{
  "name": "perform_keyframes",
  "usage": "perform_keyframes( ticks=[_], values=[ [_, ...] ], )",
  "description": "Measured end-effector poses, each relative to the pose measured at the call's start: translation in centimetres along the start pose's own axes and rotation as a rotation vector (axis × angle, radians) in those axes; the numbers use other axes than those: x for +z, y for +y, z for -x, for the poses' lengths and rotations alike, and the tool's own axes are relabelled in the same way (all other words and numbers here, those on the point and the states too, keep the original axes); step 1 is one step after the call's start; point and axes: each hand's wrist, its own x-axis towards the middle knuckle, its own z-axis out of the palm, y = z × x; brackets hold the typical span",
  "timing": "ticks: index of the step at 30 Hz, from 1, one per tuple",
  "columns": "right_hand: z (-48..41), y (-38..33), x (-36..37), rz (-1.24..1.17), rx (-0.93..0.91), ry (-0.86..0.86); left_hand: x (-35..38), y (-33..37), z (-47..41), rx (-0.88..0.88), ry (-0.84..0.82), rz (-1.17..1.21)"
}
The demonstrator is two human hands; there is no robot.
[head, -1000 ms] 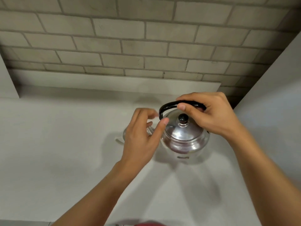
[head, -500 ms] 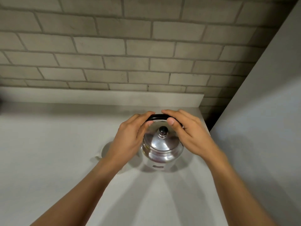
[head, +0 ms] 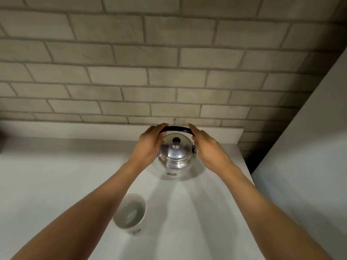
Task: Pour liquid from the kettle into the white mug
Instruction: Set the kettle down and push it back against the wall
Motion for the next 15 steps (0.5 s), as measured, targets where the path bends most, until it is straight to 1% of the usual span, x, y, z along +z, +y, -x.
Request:
perform_keyframes(
  ticks=[2,6,9,15],
  values=[
    [-1.2,0.3,0.4,0.022,0.021,-0.034,0.4,-0.8,-0.8,-0.035,-0.004,0.030],
    [-3.0,0.2,0.8,-0.009,0.056,-0.089,0.8,-1.9,-1.7,-0.081,0.000,0.079],
    [-3.9,0.6,0.8,-0.027,0.064,-0.102,1.2,-2.3,-2.1,-0.108,0.020,0.118],
    [-5.2,1.8,1.7,-0.047,0.023,-0.098,2.2,-3.5,-3.2,-0.090,0.019,0.092]
  ],
)
